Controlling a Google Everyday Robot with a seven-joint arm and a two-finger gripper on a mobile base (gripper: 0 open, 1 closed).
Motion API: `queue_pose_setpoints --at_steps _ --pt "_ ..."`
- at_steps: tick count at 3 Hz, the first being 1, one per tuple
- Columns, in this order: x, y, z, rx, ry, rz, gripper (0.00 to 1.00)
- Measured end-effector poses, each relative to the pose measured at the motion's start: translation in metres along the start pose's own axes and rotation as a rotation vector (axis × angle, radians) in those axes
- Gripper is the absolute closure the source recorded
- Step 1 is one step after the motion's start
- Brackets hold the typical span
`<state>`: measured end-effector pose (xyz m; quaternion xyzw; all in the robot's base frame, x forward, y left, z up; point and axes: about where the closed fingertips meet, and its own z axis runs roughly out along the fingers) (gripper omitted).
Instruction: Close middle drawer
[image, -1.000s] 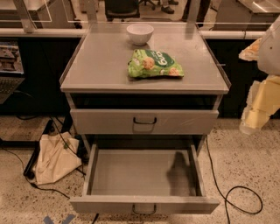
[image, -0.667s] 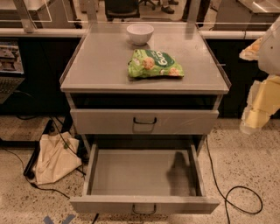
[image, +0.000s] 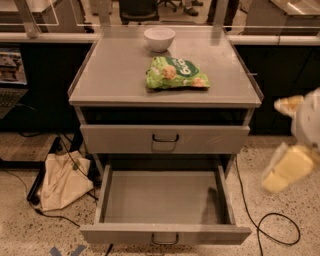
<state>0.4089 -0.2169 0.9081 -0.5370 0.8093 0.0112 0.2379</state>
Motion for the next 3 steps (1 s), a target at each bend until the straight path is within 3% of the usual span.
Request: queue_pose_setpoints --at_steps 1,2,3 --pt "0.023 0.021 0.050 -0.026 -0.132 0.142 0.00" --pt "0.035 0.009 0.099 -0.018 -0.310 0.237 0.00" --pt "0.039 -0.003 0.140 -0.062 -0.421 0.300 0.19"
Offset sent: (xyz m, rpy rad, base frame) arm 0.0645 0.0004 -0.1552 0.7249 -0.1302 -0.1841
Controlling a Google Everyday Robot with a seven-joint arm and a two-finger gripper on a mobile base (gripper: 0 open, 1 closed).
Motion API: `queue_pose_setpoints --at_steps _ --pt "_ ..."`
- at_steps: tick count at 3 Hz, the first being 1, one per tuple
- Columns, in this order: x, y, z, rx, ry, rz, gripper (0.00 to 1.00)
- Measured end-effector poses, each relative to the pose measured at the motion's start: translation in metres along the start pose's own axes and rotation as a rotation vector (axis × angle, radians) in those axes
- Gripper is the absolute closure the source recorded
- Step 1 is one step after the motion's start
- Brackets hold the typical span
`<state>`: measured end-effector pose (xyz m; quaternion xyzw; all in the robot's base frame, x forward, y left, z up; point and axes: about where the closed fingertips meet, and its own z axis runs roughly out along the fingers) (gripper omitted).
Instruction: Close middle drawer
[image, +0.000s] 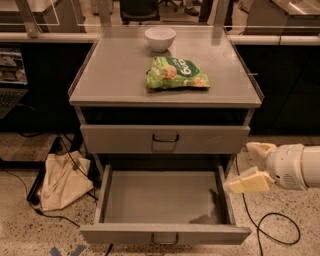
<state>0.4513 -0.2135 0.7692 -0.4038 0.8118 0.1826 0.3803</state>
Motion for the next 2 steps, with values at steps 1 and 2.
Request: queue_pose_setpoints --at_steps 1,2 --pt "0.0089 -0.0023 0.0114 -0.022 -0.013 0.023 0.42" --pt "0.0089 -0.0022 0.0114 -0.022 -0.013 0.023 0.65"
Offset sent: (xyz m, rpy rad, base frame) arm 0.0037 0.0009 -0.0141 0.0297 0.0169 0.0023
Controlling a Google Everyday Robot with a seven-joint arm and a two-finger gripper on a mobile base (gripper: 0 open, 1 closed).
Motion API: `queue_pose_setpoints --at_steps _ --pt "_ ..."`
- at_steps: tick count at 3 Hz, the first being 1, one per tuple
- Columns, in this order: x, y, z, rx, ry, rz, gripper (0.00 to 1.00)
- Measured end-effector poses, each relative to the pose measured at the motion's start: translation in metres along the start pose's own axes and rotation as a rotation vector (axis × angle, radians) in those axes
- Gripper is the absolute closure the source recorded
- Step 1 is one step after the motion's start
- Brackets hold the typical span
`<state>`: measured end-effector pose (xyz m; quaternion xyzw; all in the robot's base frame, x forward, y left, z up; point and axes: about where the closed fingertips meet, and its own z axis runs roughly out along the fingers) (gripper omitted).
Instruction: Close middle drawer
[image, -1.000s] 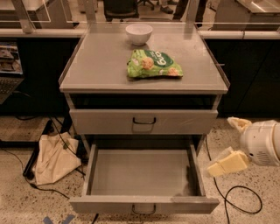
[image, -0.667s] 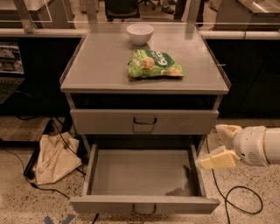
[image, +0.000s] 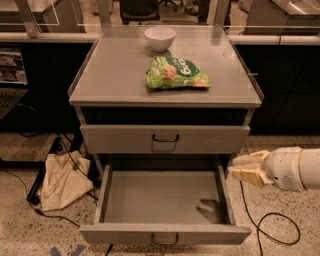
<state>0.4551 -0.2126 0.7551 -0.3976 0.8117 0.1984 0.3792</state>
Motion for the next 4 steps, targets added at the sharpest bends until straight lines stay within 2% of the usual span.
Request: queue_pose_setpoints --at_steps 1,2,3,4 --pt "0.000 0.000 0.000 0.000 0.000 0.000 0.88" --pt "0.016 0.012 0.008 0.006 -0.033 0.023 1.00" --pt "0.053 0.032 0.022 0.063 -0.072 0.087 1.00" --pt "0.131 0.053 0.053 0.170 -0.108 0.224 1.00"
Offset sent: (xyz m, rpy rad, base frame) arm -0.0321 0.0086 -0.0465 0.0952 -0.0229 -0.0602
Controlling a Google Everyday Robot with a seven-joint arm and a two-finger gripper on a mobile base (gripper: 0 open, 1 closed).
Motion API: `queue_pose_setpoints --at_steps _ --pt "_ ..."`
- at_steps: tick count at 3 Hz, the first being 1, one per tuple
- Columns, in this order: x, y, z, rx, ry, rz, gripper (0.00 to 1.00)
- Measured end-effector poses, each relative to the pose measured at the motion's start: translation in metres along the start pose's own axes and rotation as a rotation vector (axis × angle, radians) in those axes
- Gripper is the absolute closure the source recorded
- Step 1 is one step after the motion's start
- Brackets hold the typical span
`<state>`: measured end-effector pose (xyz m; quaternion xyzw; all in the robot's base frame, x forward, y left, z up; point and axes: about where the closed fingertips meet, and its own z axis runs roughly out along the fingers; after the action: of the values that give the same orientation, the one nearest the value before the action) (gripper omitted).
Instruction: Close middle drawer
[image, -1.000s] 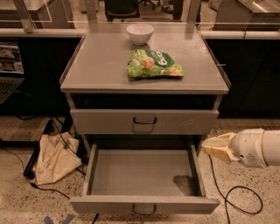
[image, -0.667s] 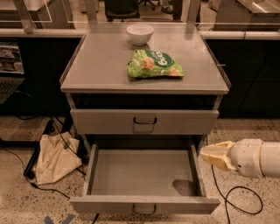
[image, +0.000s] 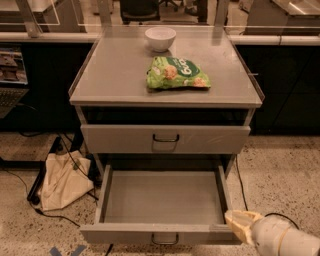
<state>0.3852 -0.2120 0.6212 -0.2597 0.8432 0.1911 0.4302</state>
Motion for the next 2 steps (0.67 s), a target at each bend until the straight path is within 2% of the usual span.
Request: queue_pose_setpoints --at_steps 1,2 --pt "0.047 -0.010 0.015 0.094 -0.019 0.078 1.00" --pt "0.091 -0.020 0.033 0.119 -0.012 0.156 1.00"
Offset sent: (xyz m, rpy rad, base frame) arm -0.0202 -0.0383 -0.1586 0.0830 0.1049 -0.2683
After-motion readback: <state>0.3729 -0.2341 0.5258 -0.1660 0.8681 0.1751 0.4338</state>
